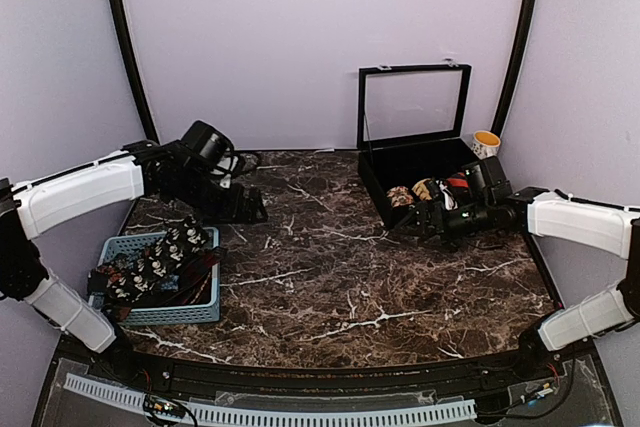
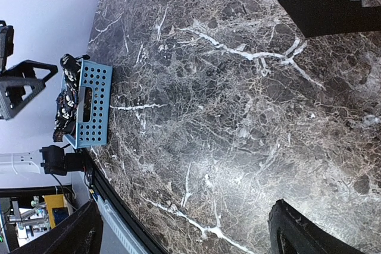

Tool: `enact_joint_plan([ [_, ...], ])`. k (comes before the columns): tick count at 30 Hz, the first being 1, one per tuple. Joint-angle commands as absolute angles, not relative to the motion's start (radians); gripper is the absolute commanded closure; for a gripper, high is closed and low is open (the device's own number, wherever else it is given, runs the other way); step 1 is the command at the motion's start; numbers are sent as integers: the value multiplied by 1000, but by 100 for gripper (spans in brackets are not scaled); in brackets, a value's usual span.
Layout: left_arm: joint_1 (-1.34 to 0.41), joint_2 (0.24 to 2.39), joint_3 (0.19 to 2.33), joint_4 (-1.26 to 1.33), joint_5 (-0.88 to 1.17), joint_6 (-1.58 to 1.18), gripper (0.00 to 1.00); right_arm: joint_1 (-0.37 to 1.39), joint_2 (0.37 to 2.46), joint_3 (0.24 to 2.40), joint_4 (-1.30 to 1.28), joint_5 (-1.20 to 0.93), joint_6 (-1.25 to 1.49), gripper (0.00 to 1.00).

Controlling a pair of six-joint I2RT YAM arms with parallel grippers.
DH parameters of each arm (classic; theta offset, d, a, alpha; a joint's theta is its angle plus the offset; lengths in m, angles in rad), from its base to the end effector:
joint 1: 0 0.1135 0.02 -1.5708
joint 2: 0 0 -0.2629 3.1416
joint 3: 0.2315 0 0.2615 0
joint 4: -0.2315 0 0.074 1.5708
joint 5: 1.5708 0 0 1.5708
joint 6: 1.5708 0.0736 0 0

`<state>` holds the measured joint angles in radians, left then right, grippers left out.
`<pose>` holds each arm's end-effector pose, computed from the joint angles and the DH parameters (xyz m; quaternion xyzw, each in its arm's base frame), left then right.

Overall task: Roll the ties
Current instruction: Pick up the tie from the bin.

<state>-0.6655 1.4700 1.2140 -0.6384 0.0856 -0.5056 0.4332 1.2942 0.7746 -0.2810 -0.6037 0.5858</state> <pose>0.2692 -0.2193 0.2538 0.0894 0.9383 -0.2168 0.2540 0.2481 0.1608 0.1955 -0.0439 0.8908 0.4155 0.1787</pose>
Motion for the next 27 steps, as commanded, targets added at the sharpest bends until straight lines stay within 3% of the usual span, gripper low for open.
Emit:
enact_joint_plan([
  [1,-520,1364,1264,-883,8,-449,1,439,1296,796,-236,-622,591,3],
  [7,-372,1346,1258,-1069,-105,-450,1,440,1303,788,-217,-629,609,3],
  [13,-346,1329,1130,-1062,-119,-467,6,439,1312,777,-189,-637,625,3],
  [22,-346,1344,998,-966,-100,-452,30,440,1320,764,-171,-646,636,3],
  [27,-345,1338,1015,-975,-117,-428,20,439,1329,775,-182,-651,629,3],
])
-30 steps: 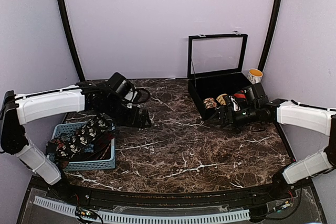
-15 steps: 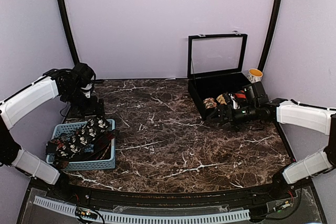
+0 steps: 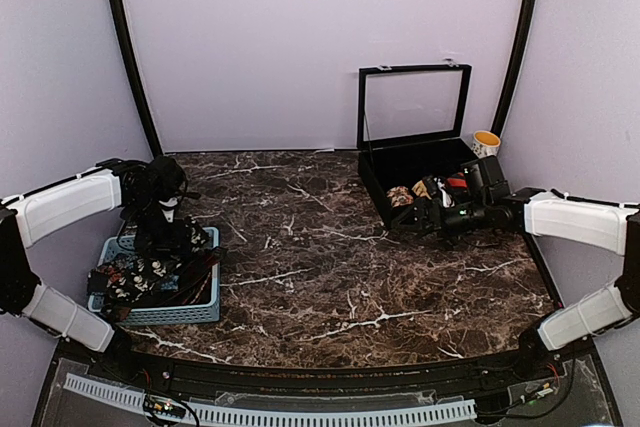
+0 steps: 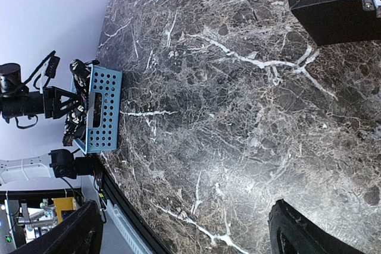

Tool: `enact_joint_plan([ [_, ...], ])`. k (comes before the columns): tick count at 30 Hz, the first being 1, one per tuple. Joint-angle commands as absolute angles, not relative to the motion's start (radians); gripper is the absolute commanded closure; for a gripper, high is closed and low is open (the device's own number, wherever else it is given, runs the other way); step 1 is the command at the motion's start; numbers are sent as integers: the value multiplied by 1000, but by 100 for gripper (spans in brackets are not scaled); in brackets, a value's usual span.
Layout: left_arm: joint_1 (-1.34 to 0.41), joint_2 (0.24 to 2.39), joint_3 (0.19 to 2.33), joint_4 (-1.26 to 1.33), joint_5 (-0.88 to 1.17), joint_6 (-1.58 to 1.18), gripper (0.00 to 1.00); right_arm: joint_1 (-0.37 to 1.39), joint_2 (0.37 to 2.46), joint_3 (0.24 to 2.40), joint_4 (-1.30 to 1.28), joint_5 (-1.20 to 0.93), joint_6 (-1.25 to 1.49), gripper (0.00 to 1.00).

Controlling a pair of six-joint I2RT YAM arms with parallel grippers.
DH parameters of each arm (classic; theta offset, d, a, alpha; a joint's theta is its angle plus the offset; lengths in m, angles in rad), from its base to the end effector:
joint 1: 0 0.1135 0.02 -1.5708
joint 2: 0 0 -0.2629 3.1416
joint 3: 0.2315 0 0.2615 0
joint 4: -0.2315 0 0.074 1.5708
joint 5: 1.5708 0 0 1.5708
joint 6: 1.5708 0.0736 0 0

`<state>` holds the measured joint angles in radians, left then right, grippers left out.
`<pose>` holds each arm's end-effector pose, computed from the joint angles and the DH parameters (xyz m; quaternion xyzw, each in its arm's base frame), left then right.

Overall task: Roll the ties
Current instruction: Pick up the tie from the bin.

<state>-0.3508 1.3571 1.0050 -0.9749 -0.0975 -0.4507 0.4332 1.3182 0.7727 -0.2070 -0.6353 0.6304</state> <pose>0.2461 -0.0824 0.1961 -0.0554 0.9899 -0.0028 0.1307 0.2542 0.1657 0.1962 -0.0378 0.8796 0.4386 0.1804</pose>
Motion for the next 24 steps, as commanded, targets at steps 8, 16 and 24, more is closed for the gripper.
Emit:
enact_joint_plan([
  [8,-300,1327,1020,-1014,-176,-386,7,440,1339,771,-170,-655,633,3],
  [16,-284,1410,1023,-982,-125,-364,14,439,1351,784,-178,-662,625,3],
  [24,-284,1362,1042,-1018,-101,-376,69,437,1350,787,-201,-654,607,3],
])
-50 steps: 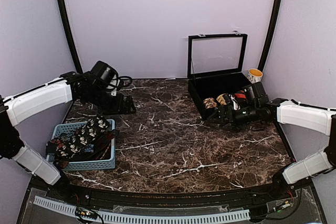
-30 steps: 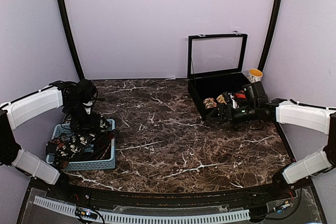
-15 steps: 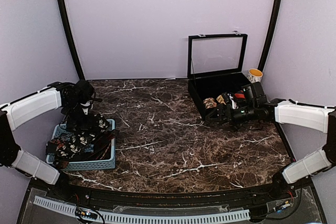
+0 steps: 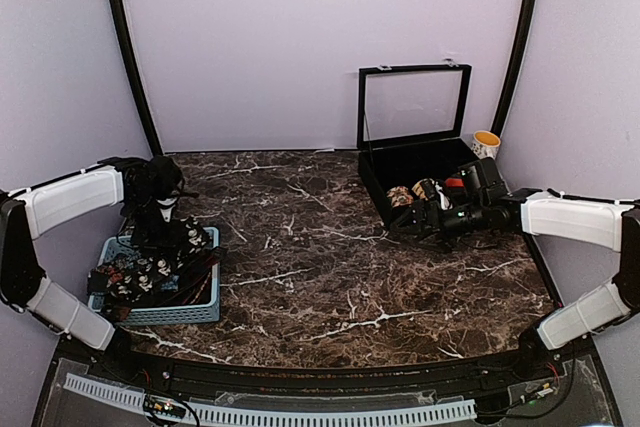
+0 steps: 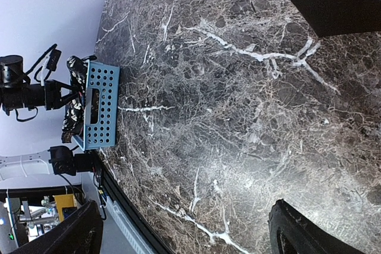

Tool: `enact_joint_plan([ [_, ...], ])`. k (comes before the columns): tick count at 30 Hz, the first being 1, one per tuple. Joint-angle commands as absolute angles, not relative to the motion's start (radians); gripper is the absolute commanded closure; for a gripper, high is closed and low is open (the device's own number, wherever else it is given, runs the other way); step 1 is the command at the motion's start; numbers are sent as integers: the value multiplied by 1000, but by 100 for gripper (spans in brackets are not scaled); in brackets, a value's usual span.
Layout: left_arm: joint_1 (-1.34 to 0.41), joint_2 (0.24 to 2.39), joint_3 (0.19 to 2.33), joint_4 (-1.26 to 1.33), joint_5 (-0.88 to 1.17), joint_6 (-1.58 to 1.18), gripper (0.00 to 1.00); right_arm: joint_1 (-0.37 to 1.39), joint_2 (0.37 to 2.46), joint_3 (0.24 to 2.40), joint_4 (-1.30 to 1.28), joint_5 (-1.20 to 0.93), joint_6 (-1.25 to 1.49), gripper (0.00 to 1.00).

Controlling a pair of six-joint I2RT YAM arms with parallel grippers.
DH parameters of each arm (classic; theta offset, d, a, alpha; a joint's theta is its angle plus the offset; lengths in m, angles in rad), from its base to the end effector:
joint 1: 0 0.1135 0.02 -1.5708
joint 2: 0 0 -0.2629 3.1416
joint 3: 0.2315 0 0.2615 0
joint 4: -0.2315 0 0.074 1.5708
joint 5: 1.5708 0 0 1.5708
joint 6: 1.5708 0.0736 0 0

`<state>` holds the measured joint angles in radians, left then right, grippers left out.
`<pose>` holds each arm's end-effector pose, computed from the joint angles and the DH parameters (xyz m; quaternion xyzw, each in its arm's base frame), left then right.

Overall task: Roll the ties
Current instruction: Pick up the tie from the bin, then place the tie at the center of the board.

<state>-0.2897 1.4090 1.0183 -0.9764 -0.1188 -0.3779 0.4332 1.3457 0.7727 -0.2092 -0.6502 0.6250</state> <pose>0.2570 -0.0675 0.1875 -0.0498 0.9918 0.0225 0.1152 0.2552 0.1671 0.1887 -0.0384 0.8826 0.4383 0.1654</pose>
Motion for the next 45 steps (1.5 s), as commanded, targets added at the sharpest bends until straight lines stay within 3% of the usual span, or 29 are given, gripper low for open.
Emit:
enact_joint_plan([
  [1,-284,1353,1058,-1026,-91,-377,74,437,1352,788,-201,-655,606,3],
  [7,-284,1308,1237,-1055,-16,-363,100,437,1373,812,-204,-662,599,3],
  [16,-285,1358,1659,-987,171,-304,100,437,1394,855,-220,-671,584,3],
  [27,-296,1450,1974,-564,560,-463,100,431,1387,881,-223,-667,594,3],
  [30,-333,1488,2014,-385,661,-549,100,429,1390,889,-223,-670,595,3],
  [35,-503,1613,2184,-309,707,-559,99,425,1385,892,-217,-667,604,3],
  [40,-633,1706,2187,-292,732,-558,100,421,1370,878,-206,-665,615,3],
  [45,-719,1718,2024,-316,773,-511,100,410,1341,851,-204,-664,623,3],
])
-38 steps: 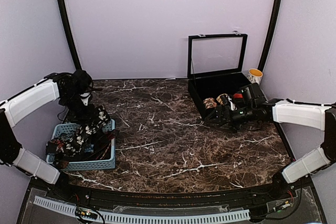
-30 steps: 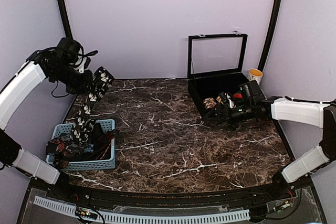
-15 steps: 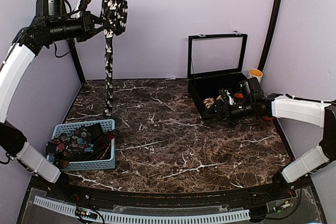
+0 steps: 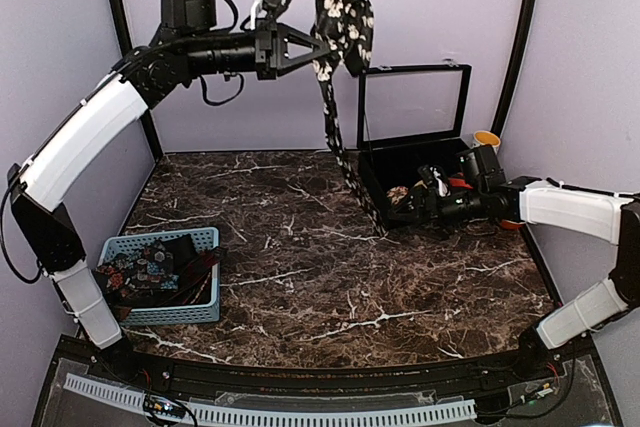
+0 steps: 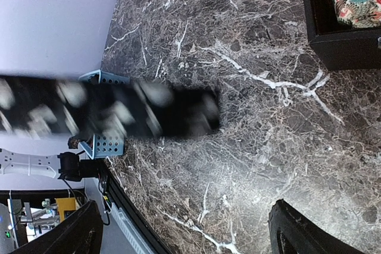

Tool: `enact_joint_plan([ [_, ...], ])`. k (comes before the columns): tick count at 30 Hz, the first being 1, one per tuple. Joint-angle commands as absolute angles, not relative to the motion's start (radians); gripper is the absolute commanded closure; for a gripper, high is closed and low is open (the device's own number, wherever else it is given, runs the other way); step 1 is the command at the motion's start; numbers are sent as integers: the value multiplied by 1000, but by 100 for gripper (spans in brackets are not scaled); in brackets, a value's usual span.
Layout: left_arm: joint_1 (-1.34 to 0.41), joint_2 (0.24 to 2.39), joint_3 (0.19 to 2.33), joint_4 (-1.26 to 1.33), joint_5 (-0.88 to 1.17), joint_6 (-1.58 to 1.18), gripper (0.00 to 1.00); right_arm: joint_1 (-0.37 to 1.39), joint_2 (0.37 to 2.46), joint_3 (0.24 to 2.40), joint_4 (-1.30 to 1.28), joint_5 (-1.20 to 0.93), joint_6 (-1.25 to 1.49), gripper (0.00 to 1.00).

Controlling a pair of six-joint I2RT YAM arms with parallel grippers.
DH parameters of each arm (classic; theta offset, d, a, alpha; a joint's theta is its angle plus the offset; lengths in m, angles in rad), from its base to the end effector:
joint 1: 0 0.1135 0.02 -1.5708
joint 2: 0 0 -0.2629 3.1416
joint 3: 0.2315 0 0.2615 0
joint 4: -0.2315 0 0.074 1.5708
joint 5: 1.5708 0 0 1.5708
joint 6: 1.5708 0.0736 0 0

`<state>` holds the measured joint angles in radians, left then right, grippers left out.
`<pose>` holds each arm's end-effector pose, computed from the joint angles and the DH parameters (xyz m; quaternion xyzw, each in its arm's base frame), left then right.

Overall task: Roll the ties
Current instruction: Place the tie at the center of the board.

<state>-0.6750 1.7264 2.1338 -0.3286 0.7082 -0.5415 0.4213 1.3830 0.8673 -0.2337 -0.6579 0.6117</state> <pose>0.2825 -0.2874 0.5394 0.2966 0.6182 -0.5868 0.4308 0.2725 0.1714 0.2084 -0.0459 0.8760 0.4441 0.1823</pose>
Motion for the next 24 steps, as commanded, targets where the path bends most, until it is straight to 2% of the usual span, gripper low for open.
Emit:
enact_joint_plan([
  [1,-728,1708,1964,-316,778,-498,100,406,1334,844,-205,-664,623,3],
  [6,-737,1610,1575,-275,731,-478,100,393,1296,799,-208,-658,627,3],
  [11,-736,1576,1354,-358,625,-410,100,390,1269,765,-215,-653,628,3],
  [17,-736,1637,1268,-460,534,-333,100,390,1287,758,-216,-656,623,1],
  [24,-737,1845,1413,-554,576,-263,100,390,1304,786,-239,-654,609,0],
])
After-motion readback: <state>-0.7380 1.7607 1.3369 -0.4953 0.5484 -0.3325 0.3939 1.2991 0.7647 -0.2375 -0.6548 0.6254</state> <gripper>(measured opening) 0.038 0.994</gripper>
